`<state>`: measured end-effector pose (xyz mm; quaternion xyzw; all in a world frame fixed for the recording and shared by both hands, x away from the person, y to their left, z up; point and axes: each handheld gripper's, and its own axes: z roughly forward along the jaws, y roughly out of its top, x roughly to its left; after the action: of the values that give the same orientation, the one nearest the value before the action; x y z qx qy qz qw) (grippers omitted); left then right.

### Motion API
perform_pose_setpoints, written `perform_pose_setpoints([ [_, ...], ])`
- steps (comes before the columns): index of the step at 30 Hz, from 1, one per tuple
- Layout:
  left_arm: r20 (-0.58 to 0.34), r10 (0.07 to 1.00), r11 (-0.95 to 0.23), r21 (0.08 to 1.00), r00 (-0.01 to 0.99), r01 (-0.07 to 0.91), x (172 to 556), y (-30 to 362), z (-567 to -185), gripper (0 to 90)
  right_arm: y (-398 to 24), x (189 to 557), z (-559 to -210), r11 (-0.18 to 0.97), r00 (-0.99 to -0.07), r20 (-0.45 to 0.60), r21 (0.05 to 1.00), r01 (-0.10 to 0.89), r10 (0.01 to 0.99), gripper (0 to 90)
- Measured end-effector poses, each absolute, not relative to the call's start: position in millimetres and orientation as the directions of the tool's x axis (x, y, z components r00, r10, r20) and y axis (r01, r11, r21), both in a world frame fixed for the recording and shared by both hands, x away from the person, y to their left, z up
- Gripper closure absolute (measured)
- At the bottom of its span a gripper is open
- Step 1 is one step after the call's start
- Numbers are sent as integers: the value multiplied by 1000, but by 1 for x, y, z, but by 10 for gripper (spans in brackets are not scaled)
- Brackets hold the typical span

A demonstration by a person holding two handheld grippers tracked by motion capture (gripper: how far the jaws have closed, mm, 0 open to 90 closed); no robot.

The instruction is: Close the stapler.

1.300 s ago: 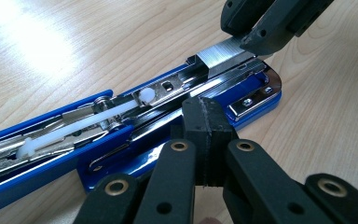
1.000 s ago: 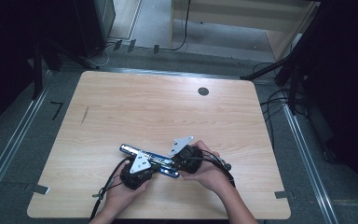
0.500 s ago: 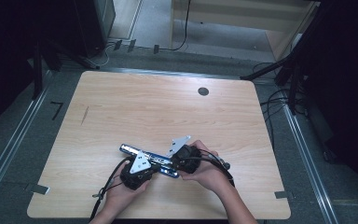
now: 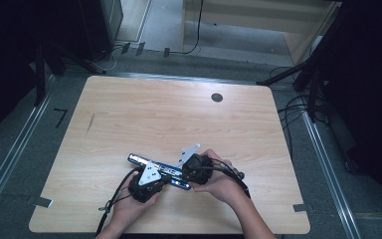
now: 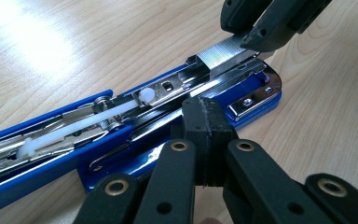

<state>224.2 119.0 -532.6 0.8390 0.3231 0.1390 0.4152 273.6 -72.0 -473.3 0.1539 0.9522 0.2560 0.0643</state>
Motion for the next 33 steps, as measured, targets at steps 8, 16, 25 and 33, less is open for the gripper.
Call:
perform_pose_setpoints([
  [8, -37, 657, -445, 787, 753, 427, 224, 119, -533, 900, -72, 275, -474, 825, -942, -40, 495, 271, 333, 799],
  [16, -37, 657, -444, 788, 753, 427, 224, 119, -533, 900, -71, 275, -475, 824, -941, -34, 493, 277, 337, 799],
  [25, -35, 657, -448, 786, 753, 427, 224, 119, -533, 900, -71, 277, -477, 816, -939, -26, 503, 285, 343, 790],
  [33, -36, 658, -446, 787, 752, 427, 224, 119, -533, 900, -73, 277, -479, 805, -933, -20, 513, 299, 359, 766],
])
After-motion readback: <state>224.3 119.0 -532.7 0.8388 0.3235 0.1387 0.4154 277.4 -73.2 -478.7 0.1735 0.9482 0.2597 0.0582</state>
